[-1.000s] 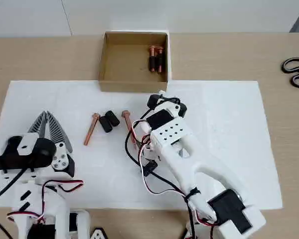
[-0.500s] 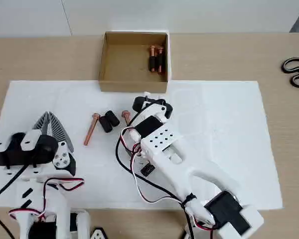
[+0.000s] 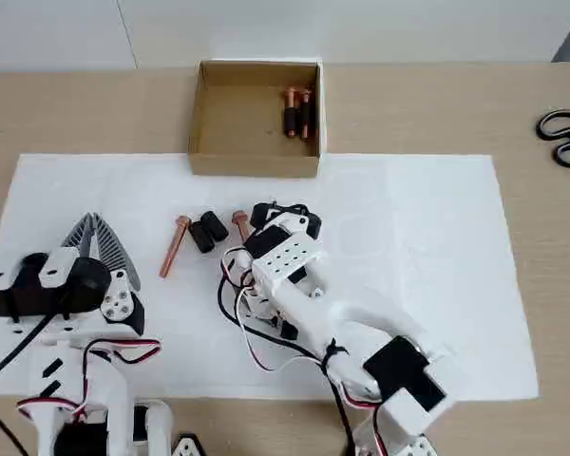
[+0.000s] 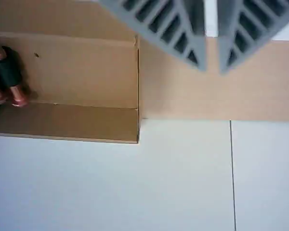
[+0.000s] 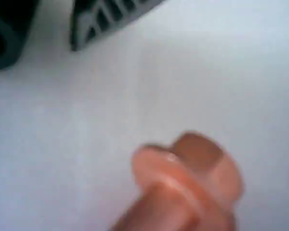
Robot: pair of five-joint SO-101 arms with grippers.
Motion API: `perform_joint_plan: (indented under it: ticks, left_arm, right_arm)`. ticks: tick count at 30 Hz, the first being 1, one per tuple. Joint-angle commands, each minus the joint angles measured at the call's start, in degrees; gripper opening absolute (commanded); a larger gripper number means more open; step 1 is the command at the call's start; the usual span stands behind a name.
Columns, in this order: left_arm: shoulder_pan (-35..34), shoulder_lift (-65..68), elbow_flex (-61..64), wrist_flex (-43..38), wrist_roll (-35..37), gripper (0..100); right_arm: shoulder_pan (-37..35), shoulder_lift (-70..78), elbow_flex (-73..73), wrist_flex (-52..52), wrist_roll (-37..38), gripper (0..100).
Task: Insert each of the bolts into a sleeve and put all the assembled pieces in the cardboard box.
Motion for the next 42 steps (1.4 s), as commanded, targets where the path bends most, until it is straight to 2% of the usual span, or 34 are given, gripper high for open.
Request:
perform_joint_plan:
  ticks: [1, 2, 4, 7, 15, 23, 29, 33, 36, 39, 42]
  left_arm:
    - [-0.4, -0.7, -0.4, 0.0, 0.2, 1]
    - [-0.4, -0.7, -0.4, -0.1, 0.2, 1]
    - [-0.4, -0.7, -0.4, -0.2, 0.2, 1]
    - [-0.4, -0.7, -0.4, -0.2, 0.1, 1]
    - [-0.1, -0.7, -0.4, 0.1, 0.3, 1]
    - [0.0, -0.5, -3.2, 10.1, 6.9, 1]
    - [0.1, -0.4, -2.7, 11.4, 6.9, 1]
    - [0.2, -0.4, -0.7, 11.4, 6.9, 1]
    - [2.9, 2.3, -1.1, 11.3, 6.8, 1]
    - [6.3, 9.4, -3.5, 11.1, 6.9, 1]
    - [8.4, 19.1, -8.7, 11.1, 6.9, 1]
  right_arm:
    - [0.0, 0.7, -0.1, -0.8, 0.0, 4.3]
    - [0.0, 0.7, -0.1, -0.8, 0.0, 0.0]
    - [0.0, 0.7, -0.1, -0.4, 0.1, 2.7]
    - [0.1, 0.6, -0.2, -0.1, 0.1, 0.2]
    - [3.3, -11.5, -7.9, 11.4, 1.1, 0.3]
    - [7.9, -32.9, -7.1, 12.6, 17.5, 0.4]
    - [11.6, -53.9, 4.8, 4.4, 18.5, 0.4]
    - [18.8, -67.0, 20.7, -4.5, 18.9, 0.4]
    - [22.7, -76.0, 32.8, -13.6, 26.5, 0.4]
    - [23.2, -84.6, 41.8, -20.9, 34.2, 0.4]
    - [23.3, -91.1, 46.6, -22.7, 35.5, 0.4]
